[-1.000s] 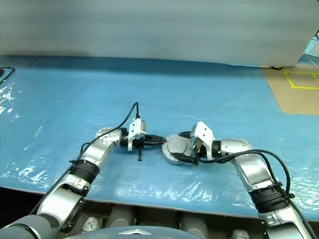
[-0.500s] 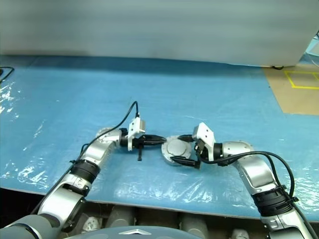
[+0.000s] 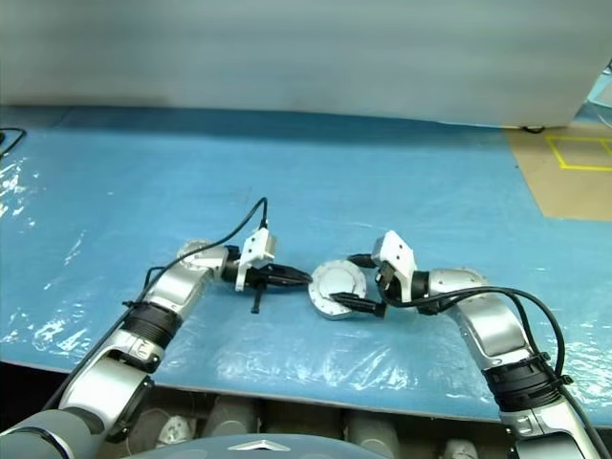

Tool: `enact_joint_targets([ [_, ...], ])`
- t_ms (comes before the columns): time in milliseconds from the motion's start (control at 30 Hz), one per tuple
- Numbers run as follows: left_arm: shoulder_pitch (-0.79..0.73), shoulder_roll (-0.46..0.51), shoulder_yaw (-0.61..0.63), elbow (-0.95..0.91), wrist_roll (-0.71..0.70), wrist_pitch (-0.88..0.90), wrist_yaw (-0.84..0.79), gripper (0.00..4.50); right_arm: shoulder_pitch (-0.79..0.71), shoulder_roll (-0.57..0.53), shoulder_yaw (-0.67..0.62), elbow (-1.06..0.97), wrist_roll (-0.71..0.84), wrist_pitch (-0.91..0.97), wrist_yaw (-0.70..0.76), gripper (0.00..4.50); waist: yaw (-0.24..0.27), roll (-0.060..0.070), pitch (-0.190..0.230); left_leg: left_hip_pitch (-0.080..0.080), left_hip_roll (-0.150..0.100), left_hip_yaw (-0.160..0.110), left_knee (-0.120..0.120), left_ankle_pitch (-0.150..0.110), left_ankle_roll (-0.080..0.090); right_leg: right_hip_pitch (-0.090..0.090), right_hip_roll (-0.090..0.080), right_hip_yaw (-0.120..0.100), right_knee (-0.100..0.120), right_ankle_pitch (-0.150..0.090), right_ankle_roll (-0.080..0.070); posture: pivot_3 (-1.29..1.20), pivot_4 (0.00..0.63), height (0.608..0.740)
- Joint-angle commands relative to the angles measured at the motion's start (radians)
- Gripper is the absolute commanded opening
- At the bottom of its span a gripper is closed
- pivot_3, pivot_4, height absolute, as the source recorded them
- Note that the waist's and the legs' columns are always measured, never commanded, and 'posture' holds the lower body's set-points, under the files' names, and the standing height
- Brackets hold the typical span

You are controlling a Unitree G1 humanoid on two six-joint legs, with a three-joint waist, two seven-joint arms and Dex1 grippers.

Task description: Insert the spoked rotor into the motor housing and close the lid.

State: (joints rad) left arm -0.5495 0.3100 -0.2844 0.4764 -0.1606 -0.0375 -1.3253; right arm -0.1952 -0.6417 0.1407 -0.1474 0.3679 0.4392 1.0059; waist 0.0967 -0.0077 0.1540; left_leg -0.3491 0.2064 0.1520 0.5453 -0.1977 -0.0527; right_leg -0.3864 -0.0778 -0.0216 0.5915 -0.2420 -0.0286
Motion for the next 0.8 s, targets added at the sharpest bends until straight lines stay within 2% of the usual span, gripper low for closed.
enact_joint_targets([
  [33, 0.024, 0.004, -0.044, 0.034, 0.056, 0.012, 0.019, 0.0, 0.007, -0.006, -0.043, -0.01, 0.03, 0.026, -0.002, 4.49, 0.0, 0.0, 0.0, 0.0, 0.0, 0.0, 0.0, 0.0, 0.0, 0.0, 0.0, 0.0, 0.0, 0.0, 0.0, 0.0, 0.15, 0.74],
  [333, 0.03, -0.011, -0.039, 0.032, 0.051, 0.005, 0.04, 0.0, 0.026, 0.029, -0.137, -0.03, 0.212, 0.238, -0.025, 4.49, 0.004, 0.0, 0.0, 0.0, 0.0, 0.0, 0.0, 0.0, 0.0, 0.0, 0.0, 0.0, 0.0, 0.0, 0.0, 0.0, 0.15, 0.74],
  [433, 0.026, -0.015, -0.028, 0.04, 0.048, -0.01, 0.056, 0.0, 0.022, 0.044, -0.139, -0.018, 0.282, 0.451, -0.096, 4.49, 0.005, 0.0, 0.0, -0.001, 0.0, 0.0, 0.0, 0.0, 0.0, 0.0, 0.0, 0.0, 0.0, 0.0, 0.0, 0.0, 0.15, 0.74],
  [533, 0.023, -0.016, -0.019, 0.049, 0.05, -0.033, 0.075, 0.0, 0.008, 0.118, -0.179, -0.016, 0.373, 0.619, -0.194, 3.85, 0.004, 0.001, -0.001, 0.0, 0.0, 0.0, 0.001, 0.0, 0.0, 0.0, 0.001, -0.001, 0.0, 0.0, 0.0, 0.0, 0.15, 0.74],
  [633, 0.018, -0.019, -0.015, 0.063, 0.055, -0.055, 0.092, 0.0, 0.02, 0.132, -0.176, -0.021, 0.39, 0.68, -0.218, 2.98, 0.004, 0.003, -0.002, 0.0, 0.0, 0.0, 0.0, 0.0, 0.0, 0.001, 0.001, -0.001, 0.0, 0.0, 0.0, 0.0, 0.15, 0.74],
  [800, 0.016, -0.024, -0.008, 0.079, 0.063, -0.076, 0.102, 0.0, 0.019, 0.131, -0.203, -0.016, 0.453, 0.745, -0.213, 1.81, -0.004, 0.004, -0.003, -0.001, 0.0, 0.001, 0.0, 0.0, -0.001, -0.001, 0.002, -0.001, 0.0, 0.0, 0.0, 0.0, 0.15, 0.74],
])
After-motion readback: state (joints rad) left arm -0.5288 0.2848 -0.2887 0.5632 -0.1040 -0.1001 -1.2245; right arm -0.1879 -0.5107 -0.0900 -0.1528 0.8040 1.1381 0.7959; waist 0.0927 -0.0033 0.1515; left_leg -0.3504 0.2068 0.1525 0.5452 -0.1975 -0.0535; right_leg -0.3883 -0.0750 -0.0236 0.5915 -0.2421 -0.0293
